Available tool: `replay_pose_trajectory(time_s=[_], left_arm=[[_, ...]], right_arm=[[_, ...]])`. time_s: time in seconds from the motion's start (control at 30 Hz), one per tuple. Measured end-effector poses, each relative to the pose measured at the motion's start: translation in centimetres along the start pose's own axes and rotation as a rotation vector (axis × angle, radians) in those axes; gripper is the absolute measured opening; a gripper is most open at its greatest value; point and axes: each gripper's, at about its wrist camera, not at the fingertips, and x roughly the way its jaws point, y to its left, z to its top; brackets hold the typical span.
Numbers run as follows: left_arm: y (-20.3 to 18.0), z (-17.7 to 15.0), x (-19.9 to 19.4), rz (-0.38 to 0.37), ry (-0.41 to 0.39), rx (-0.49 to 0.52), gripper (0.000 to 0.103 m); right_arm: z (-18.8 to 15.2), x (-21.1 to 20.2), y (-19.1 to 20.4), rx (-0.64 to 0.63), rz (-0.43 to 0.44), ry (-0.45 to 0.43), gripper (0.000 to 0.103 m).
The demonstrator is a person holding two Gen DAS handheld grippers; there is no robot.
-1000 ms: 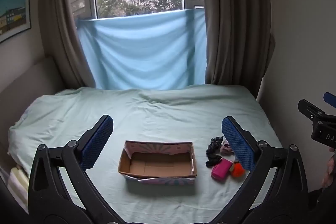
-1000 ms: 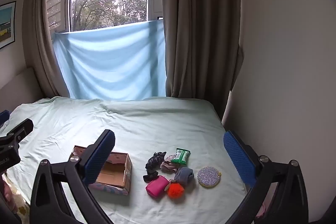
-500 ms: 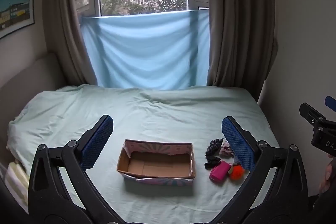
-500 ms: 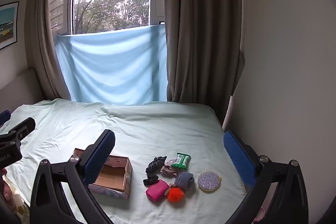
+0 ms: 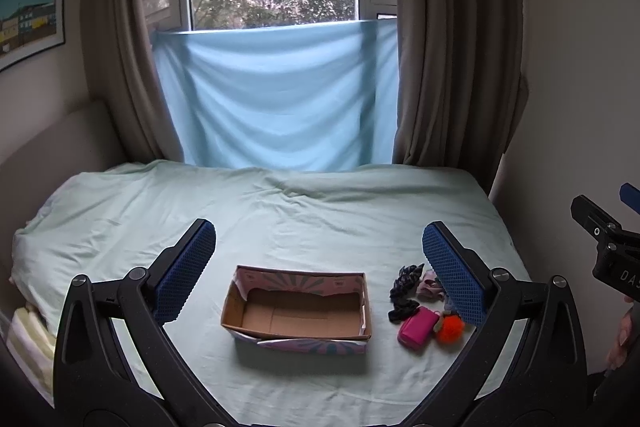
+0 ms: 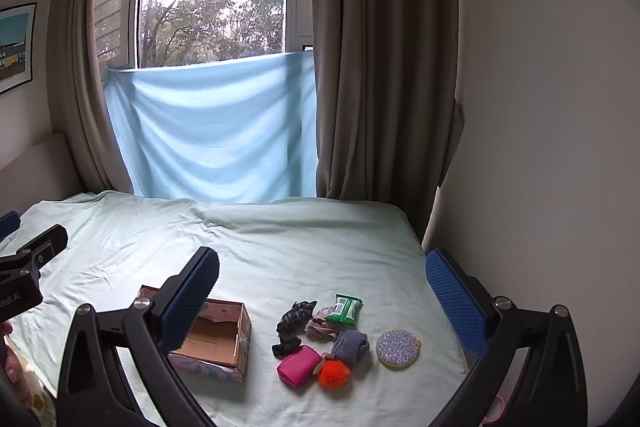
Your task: Organize soft objects
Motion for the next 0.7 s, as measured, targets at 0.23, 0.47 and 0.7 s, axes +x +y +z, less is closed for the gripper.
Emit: replay_pose_trajectory(time_s=[0.23, 0.47, 0.7], left_arm=[[0.01, 0.04, 0.18, -0.008, 0.003, 0.001, 0.103], [0.06, -0.01, 0.49, -0.013, 0.009, -0.003, 0.103], [0.15, -0.06, 0.74, -0.019, 0.014, -0.006, 0.103]], right_arm=[[-0.24, 0.32, -0.28, 0.01, -0.005, 0.004, 0.103], [-0.23, -0.05, 0.11, 0.014, -0.006, 0.001, 0.103], [-0.26, 0.03, 0.28, 0.008, -0.011, 0.003, 0.103]])
